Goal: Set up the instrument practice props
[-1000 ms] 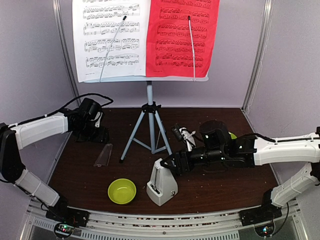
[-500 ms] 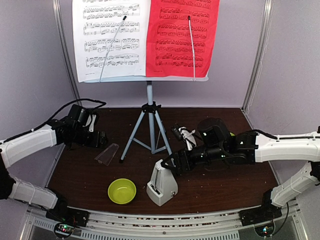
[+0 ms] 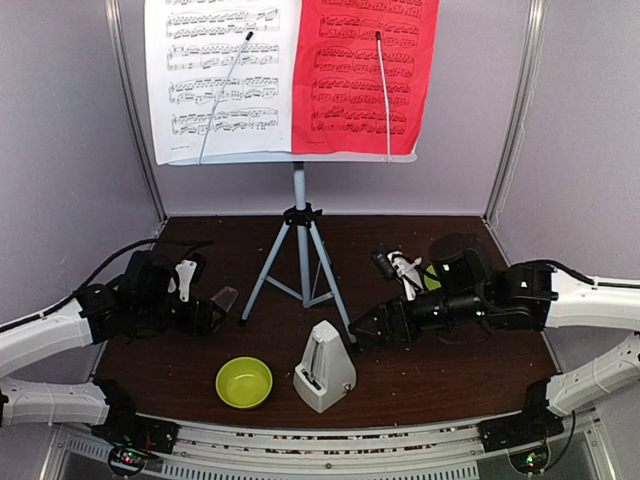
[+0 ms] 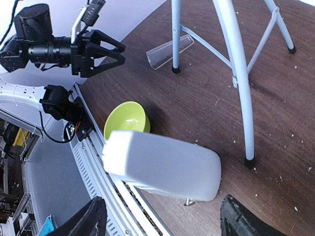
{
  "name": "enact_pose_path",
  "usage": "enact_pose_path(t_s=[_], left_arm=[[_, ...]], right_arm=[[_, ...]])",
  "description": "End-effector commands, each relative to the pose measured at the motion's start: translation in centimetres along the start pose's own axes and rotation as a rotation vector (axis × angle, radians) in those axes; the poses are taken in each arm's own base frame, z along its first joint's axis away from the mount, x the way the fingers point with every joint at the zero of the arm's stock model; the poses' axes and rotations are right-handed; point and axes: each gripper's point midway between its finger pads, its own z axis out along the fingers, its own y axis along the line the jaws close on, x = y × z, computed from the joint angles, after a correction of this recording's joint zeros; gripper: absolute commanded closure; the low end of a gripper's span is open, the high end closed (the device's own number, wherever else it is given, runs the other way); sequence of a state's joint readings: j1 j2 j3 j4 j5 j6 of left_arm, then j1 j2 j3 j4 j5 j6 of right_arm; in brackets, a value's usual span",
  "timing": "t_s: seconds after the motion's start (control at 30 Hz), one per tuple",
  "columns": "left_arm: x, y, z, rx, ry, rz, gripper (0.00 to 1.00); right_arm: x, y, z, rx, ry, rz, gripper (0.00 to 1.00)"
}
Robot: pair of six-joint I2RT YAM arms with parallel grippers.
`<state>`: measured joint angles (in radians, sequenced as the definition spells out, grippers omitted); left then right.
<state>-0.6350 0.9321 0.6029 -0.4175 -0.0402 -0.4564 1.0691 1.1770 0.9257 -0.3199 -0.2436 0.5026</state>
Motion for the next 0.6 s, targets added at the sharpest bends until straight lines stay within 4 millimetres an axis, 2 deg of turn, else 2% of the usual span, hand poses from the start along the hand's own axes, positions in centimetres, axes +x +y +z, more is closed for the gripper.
enact_pose_path(t_s=[0.0, 0.1, 0.2, 0.33, 0.57], left_arm=[[-0.4, -1.7, -0.9, 0.094, -0.092, -0.045, 0.32], [0.1, -2.2, -1.0, 0.122, -0.104, -0.062, 0.33], [0.9, -2.7, -0.6, 0.149, -0.088, -0.079, 0.35], [2.0, -3.5, -0.2, 0.149, -0.056, -0.047, 0.36], [2.6, -4.9, 0.3, 0.164, -0.038, -0.046, 0.37]], right_arm=[[6.5, -4.6, 0.5, 0.105, 0.08, 0.098, 0.22], [9.8, -6.3, 1.5, 0.107, 0.099, 0.168, 0.27], [12.3, -7.5, 3.1, 0.115, 0.132, 0.207, 0.33], [13.3, -7.6, 5.5, 0.1, 0.169, 0.227, 0.44], [12.5, -7.2, 8.3, 0.099, 0.199, 0.234, 0.63]])
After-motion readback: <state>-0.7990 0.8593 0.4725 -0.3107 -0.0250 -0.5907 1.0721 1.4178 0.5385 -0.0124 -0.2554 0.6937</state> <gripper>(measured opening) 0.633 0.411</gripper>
